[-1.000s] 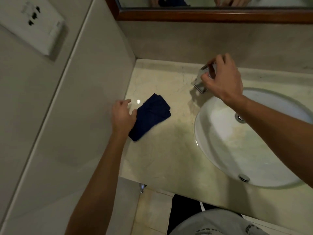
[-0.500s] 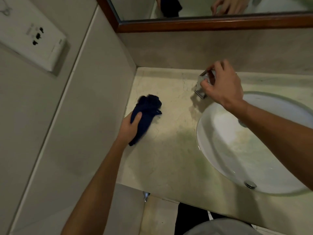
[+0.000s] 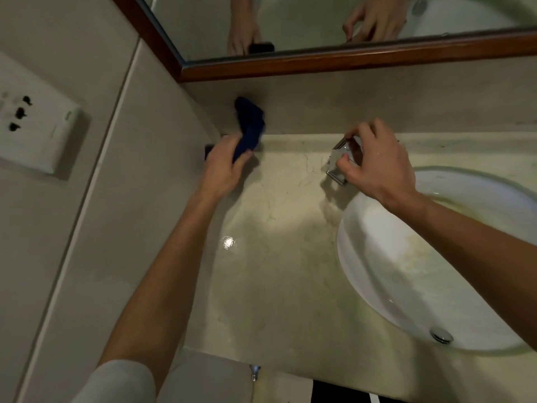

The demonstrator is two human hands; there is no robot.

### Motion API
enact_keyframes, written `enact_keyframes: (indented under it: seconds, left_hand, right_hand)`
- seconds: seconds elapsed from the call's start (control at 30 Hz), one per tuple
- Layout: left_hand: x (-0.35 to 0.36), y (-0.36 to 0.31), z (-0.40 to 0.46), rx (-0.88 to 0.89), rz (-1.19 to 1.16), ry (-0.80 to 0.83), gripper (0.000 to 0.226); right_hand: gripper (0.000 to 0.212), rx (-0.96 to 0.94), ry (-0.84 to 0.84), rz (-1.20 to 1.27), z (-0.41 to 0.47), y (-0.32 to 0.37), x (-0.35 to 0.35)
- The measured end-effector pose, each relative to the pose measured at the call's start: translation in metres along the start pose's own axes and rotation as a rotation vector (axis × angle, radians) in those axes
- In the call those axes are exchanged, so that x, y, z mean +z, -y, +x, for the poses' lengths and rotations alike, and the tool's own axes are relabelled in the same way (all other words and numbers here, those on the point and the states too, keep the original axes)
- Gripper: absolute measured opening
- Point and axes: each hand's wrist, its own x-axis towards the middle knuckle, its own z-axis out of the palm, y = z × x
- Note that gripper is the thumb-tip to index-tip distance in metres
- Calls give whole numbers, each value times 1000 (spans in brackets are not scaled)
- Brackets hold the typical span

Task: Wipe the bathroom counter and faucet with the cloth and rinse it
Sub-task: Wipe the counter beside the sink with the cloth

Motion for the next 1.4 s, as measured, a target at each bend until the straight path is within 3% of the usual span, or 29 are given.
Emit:
enact_keyframes:
  seconds: [0.1, 0.27, 0.43, 0.77, 0.9, 1.13, 1.4]
  left_hand:
    - [58, 26, 6, 90, 331, 184, 68]
    - [61, 14, 28, 59, 292, -120, 62]
    - [71, 35, 45, 153, 429, -49, 71]
    - [61, 55, 66, 122, 364, -57, 62]
    - [53, 53, 40, 89, 321, 6, 63]
    - [30, 53, -37, 72, 442, 192, 82]
    - [55, 55, -183, 30, 426, 31, 66]
  right_hand:
    - [41, 8, 4, -8, 1, -1, 1]
    - [40, 27, 10, -8, 1, 0, 1]
    - [40, 44, 20, -13, 1, 2, 0]
    - [44, 48, 28, -30, 1, 2, 1]
    - [45, 29, 26, -22, 1, 2, -1]
    - [46, -8, 40, 4, -1, 1, -3]
    - [43, -35, 30, 24, -5, 2, -8]
